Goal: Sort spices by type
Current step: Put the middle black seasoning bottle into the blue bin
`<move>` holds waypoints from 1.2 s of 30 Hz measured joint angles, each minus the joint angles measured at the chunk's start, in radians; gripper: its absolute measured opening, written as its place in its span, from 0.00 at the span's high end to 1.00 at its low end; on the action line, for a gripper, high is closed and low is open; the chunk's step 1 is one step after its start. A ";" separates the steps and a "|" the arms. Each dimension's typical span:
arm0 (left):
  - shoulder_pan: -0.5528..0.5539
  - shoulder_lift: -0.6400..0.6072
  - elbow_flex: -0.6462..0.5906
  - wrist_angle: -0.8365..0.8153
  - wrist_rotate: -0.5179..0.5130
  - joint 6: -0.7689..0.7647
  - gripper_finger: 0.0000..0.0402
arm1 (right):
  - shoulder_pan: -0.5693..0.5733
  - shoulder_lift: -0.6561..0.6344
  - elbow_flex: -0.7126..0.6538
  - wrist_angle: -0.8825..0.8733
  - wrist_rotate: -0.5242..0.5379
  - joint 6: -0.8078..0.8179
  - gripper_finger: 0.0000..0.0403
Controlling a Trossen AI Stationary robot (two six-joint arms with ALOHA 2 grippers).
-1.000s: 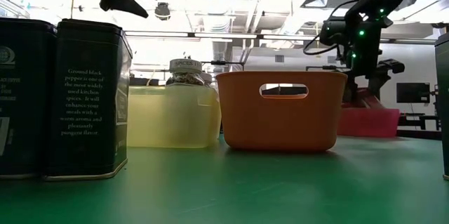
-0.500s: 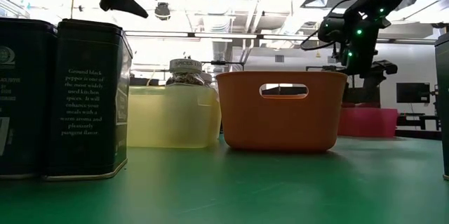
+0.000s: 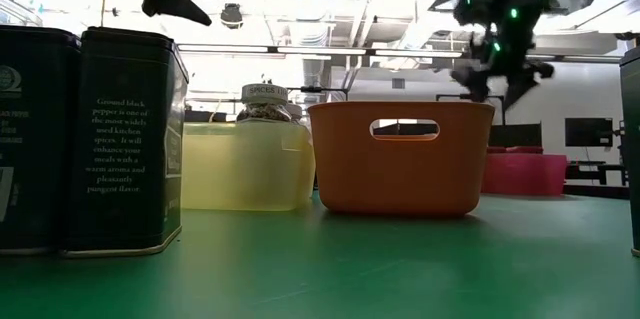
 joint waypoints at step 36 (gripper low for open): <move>0.000 0.000 0.000 -0.001 0.045 0.026 0.20 | 0.177 0.375 0.314 -0.119 -0.318 0.166 0.06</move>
